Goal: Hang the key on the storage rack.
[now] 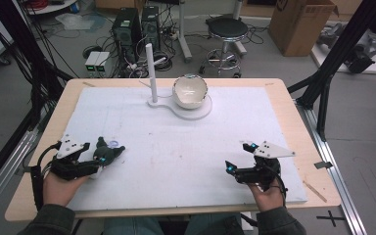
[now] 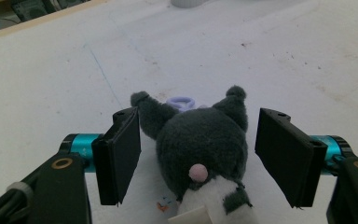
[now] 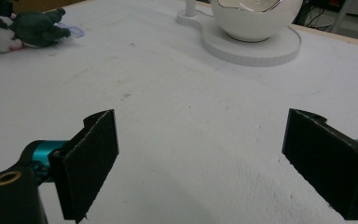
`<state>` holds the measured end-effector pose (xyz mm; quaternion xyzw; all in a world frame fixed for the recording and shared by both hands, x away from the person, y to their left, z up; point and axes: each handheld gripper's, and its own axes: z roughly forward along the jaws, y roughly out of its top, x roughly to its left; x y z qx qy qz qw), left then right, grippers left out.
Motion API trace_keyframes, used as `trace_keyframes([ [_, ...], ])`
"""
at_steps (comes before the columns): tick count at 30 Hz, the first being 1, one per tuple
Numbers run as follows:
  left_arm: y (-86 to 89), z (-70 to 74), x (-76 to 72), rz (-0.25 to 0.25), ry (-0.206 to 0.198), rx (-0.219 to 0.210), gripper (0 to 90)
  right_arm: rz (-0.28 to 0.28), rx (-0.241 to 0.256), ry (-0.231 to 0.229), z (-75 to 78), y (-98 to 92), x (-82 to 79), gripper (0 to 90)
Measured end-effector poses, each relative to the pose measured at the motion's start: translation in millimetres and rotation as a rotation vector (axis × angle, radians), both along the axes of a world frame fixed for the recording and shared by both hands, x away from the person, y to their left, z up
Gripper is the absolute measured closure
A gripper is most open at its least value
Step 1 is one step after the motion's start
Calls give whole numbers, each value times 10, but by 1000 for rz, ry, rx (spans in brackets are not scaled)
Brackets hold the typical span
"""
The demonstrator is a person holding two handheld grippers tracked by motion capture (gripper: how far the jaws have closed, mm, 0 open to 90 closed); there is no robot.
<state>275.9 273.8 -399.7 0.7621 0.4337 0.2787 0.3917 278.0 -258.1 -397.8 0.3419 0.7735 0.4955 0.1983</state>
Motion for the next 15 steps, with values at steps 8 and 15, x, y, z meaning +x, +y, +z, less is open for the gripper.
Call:
trace_keyframes([
  [8,-5,-62,20,5,40,29,317,4,-1,-5,-2,7,6,100],
  [15,-25,-100,51,-7,76,52,319,-1,3,-1,-8,5,7,100],
])
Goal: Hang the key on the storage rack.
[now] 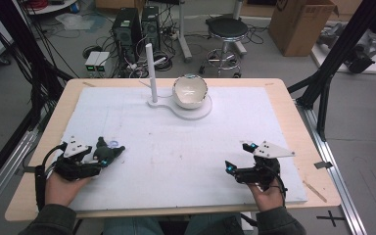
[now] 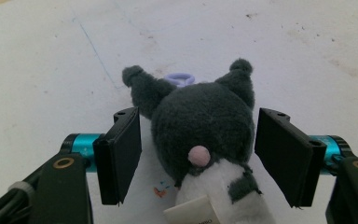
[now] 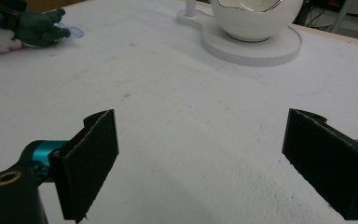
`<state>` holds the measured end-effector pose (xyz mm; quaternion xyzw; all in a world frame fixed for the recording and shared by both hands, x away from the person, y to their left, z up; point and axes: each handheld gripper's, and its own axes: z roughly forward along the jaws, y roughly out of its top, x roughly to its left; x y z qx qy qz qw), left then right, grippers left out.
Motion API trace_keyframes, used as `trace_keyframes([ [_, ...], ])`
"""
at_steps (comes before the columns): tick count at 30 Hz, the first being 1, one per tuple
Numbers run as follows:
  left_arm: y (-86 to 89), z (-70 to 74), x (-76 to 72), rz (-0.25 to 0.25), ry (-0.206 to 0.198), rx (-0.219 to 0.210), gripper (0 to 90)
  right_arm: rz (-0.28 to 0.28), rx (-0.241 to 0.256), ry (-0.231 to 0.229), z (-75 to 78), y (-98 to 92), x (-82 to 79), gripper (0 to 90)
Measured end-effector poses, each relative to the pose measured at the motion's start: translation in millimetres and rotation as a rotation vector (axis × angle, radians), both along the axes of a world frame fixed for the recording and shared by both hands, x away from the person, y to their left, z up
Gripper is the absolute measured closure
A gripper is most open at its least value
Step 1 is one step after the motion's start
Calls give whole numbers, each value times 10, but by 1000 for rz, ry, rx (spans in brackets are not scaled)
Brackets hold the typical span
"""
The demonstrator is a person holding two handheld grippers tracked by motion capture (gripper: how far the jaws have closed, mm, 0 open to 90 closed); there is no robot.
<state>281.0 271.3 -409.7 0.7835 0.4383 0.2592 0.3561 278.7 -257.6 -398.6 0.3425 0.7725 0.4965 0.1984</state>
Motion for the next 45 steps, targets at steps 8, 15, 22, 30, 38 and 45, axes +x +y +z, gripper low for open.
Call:
trace_keyframes([
  [8,-34,-49,23,12,37,23,322,0,0,1,-6,-4,-1,100],
  [15,-42,-75,40,15,58,34,339,0,1,-2,-6,-7,-1,100],
  [22,-63,-88,51,25,74,42,344,-2,-1,1,-10,-11,0,100],
  [30,-66,-98,65,40,106,45,345,-9,3,1,-10,-22,-3,100],
  [38,-79,-110,67,28,121,42,394,-11,7,-5,-10,-28,0,100],
  [45,-84,-122,66,31,122,41,448,-12,11,-4,-15,-30,1,100],
])
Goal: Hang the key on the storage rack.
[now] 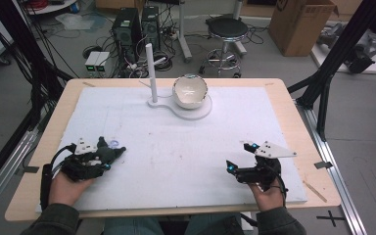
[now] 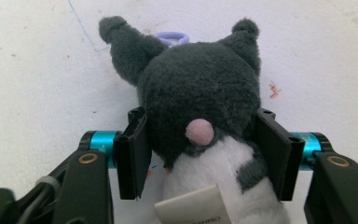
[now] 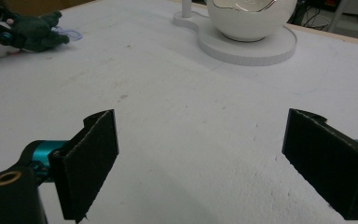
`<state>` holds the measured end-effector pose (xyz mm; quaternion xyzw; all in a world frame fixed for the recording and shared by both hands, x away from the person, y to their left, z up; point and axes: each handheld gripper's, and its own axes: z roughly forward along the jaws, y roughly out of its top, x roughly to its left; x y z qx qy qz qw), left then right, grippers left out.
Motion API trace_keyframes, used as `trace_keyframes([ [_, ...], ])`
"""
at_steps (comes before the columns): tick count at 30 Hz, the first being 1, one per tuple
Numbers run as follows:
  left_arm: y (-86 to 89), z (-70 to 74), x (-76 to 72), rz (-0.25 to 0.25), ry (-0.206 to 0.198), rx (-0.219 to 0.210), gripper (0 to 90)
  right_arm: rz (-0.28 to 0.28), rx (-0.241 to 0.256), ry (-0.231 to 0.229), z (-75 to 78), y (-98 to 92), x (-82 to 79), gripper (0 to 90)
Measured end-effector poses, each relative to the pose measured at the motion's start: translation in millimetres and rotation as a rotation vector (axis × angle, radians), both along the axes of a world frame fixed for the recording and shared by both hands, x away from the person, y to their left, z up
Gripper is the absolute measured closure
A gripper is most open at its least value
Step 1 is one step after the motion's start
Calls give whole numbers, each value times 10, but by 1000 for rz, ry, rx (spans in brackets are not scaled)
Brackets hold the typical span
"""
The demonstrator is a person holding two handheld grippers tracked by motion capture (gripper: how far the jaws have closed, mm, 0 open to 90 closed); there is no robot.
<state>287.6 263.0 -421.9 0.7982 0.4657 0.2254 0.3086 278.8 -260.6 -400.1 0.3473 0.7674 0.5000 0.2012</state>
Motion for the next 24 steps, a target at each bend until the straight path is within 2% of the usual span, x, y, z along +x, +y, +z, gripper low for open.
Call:
trace_keyframes([
  [13,-6,20,-13,-2,-2,14,536,-1,5,-1,-2,-4,-2,100],
  [18,13,24,-20,-7,-6,2,548,-1,6,-2,-4,-7,2,100],
  [24,17,36,-43,0,-30,-22,552,-4,8,-4,-1,-13,1,100],
])
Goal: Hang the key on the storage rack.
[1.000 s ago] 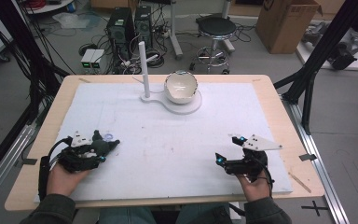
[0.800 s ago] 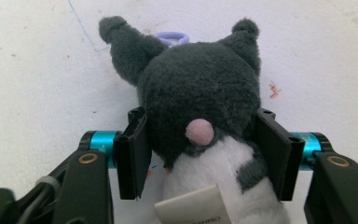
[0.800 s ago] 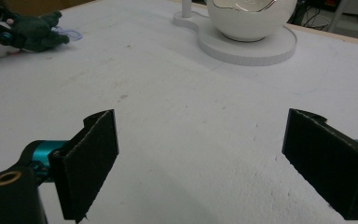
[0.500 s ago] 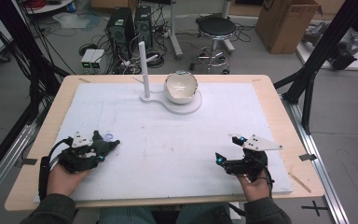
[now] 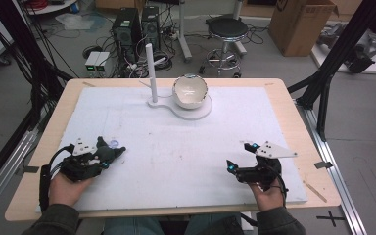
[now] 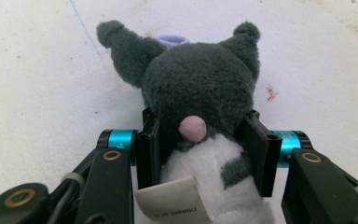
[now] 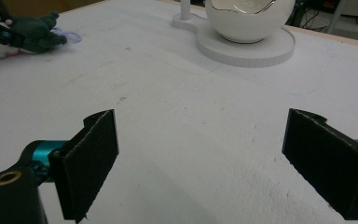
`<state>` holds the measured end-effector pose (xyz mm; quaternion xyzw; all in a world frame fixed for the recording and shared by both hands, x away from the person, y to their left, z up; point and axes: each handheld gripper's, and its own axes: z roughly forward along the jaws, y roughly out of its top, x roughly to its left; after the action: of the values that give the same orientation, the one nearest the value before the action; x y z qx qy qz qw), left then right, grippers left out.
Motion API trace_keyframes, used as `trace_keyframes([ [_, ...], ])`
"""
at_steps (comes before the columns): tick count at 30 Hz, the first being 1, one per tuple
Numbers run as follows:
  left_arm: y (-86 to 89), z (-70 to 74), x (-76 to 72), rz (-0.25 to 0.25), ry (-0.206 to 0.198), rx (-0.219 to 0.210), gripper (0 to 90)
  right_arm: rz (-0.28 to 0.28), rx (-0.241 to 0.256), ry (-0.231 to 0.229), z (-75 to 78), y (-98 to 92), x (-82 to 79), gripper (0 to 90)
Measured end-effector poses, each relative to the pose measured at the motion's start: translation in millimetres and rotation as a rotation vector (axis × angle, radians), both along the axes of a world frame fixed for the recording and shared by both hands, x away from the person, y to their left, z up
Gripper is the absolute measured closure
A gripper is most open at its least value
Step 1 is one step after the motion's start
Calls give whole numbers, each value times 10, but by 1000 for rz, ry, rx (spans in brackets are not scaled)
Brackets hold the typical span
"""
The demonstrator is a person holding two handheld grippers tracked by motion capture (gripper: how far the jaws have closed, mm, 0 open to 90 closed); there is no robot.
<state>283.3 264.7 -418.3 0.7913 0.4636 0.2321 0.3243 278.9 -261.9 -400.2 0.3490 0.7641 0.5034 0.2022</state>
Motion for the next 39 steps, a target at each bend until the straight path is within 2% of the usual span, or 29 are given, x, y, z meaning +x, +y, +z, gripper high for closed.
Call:
trace_keyframes([
  [5,5,29,-39,-2,-32,-16,552,-4,6,-1,5,-10,-7,100],
  [7,12,42,-69,6,-60,-51,552,-5,7,-2,7,-12,-8,100],
  [14,58,107,-187,-9,-171,-122,550,-6,8,-10,12,-19,-4,100],
  [18,82,162,-263,-21,-248,-164,548,-7,10,-9,13,-14,-5,100],
  [21,85,193,-306,-25,-294,-178,547,-6,10,-12,14,-15,-4,100],
  [28,64,283,-417,-34,-430,-214,544,-6,8,-12,12,-13,0,100],
  [35,68,354,-506,-27,-533,-251,544,-8,9,-12,14,-18,-4,100],
  [38,79,378,-521,-22,-543,-274,542,-9,9,-12,13,-15,-5,100],
  [39,81,379,-523,-23,-543,-268,541,-8,7,-14,13,-14,-3,100],
])
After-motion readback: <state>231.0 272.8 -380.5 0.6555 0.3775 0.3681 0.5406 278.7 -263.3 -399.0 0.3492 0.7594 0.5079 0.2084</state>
